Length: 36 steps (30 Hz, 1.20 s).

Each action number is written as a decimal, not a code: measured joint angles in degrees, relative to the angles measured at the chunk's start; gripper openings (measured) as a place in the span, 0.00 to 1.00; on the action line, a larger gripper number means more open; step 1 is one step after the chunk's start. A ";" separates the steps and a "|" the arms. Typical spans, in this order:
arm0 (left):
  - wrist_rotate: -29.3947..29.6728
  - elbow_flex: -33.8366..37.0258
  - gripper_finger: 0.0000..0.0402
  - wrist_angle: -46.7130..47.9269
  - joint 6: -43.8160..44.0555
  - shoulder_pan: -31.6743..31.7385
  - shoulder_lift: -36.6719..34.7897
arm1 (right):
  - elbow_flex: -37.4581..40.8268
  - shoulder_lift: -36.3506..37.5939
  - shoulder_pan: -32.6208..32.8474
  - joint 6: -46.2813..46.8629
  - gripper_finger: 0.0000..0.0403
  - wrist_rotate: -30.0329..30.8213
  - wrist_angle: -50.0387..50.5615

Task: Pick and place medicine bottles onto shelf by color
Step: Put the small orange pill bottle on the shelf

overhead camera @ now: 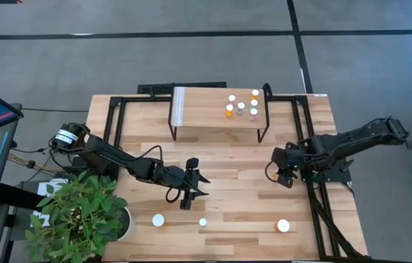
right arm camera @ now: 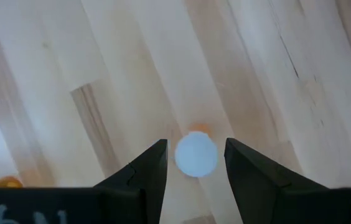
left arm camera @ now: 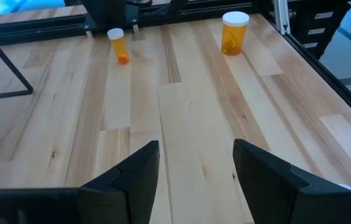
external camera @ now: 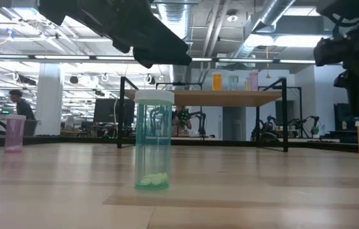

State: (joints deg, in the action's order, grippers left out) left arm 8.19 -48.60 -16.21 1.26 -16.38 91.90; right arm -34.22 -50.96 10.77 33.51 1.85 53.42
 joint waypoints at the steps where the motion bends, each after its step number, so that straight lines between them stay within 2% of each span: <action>1: 0.00 0.00 0.48 -0.05 0.00 0.00 0.00 | 0.00 -0.02 0.39 0.07 0.45 0.22 -0.30; 12: -0.02 0.02 0.48 -0.15 0.00 0.00 0.00 | -0.03 -5.04 3.18 0.67 0.46 3.86 0.30; 24: -0.04 0.07 0.48 -0.04 0.02 -0.01 0.02 | -0.02 -13.86 3.16 0.50 0.45 3.86 -0.12; 30: -0.07 0.07 0.48 -0.02 0.02 0.00 0.02 | -0.07 -14.23 3.62 -6.74 0.45 2.29 0.51; 36: -0.04 0.07 0.48 -0.30 -0.02 0.00 0.02 | -0.37 -14.86 4.73 -7.66 0.45 1.07 -0.44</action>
State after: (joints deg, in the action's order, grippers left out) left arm 8.14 -48.53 -16.51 1.23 -16.38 91.92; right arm -34.59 -65.82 15.51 25.85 2.92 52.98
